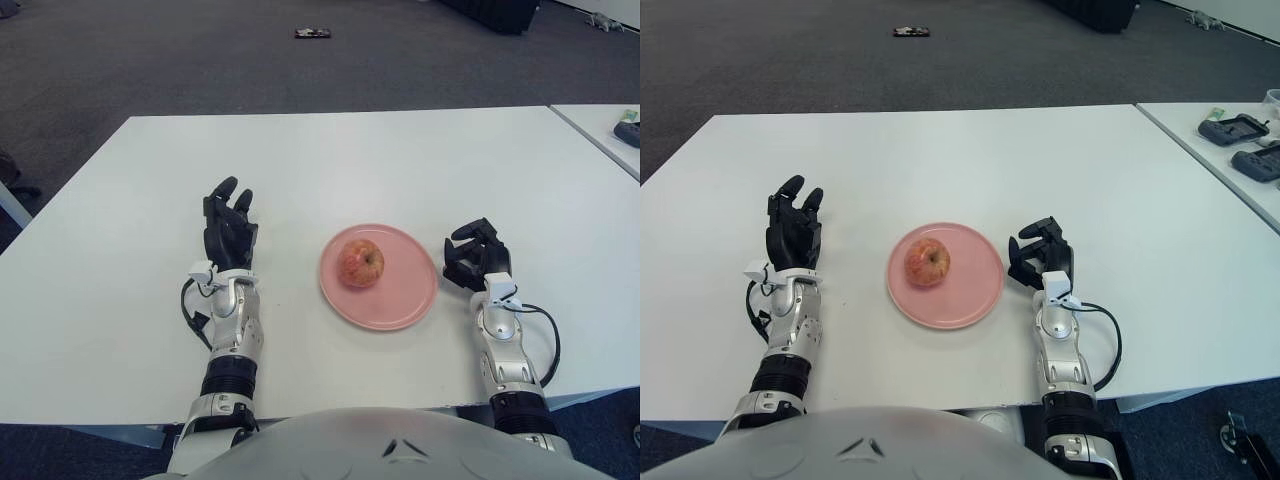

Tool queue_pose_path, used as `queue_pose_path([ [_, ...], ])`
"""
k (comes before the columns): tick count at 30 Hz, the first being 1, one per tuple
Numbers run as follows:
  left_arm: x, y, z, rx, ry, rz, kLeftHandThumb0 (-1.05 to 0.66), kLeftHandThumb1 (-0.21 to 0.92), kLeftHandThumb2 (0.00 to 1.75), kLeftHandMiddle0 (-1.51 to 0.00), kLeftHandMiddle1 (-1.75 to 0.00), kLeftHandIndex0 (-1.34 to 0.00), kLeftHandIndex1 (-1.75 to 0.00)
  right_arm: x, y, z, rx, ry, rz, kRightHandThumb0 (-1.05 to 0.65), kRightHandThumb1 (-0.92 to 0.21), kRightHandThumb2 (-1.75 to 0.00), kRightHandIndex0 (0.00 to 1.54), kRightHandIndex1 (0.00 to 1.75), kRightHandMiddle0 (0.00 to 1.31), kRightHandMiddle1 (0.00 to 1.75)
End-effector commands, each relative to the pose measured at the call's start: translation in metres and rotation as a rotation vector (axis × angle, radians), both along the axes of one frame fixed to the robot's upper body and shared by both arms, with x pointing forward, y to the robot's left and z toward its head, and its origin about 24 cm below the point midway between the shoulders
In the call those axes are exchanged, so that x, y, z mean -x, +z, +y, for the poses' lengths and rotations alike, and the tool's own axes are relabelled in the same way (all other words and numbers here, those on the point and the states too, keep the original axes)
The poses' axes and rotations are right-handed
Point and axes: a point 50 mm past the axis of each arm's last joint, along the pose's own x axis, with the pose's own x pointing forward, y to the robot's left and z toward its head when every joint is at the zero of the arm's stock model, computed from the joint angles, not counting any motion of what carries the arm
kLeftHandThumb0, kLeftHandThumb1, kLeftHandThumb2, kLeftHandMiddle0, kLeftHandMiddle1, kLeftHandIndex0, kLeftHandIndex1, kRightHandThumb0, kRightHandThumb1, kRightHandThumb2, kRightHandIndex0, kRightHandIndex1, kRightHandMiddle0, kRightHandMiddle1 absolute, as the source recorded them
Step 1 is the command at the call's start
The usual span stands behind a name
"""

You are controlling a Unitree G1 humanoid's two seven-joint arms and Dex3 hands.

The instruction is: Put the apple into the plate.

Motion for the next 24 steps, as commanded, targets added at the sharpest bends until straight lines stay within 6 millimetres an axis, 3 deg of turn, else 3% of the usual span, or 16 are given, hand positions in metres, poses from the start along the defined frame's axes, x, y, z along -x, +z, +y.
queue_pose_path([
  [1,0.002,-0.012,0.001,0.003,0.037,0.057,-0.44,0.51,1.12,-0.32,-1.64,-0.45,-1.74,0.001,-0.002,0.000,0.016,0.007,0.022,-0.41,-0.55,-1.04,0.74,1.50,0.43,1.75],
  [7,0.003,-0.021,0.005,-0.060,0.029,0.106,-0.43,0.48,1.13,-0.41,-1.73,-0.48,-1.75,0.001,-0.003,0.000,0.006,0.000,0.016,-0.41,-0.54,-1.04,0.73,1.49,0.43,1.75],
  [24,0.003,-0.041,0.006,-0.139,-0.085,0.234,-0.42,0.49,1.12,-0.56,-1.71,-0.47,-1.75,0.001,-0.002,0.001,-0.002,-0.010,0.004,-0.41,-0.54,-1.04,0.72,1.49,0.43,1.75],
])
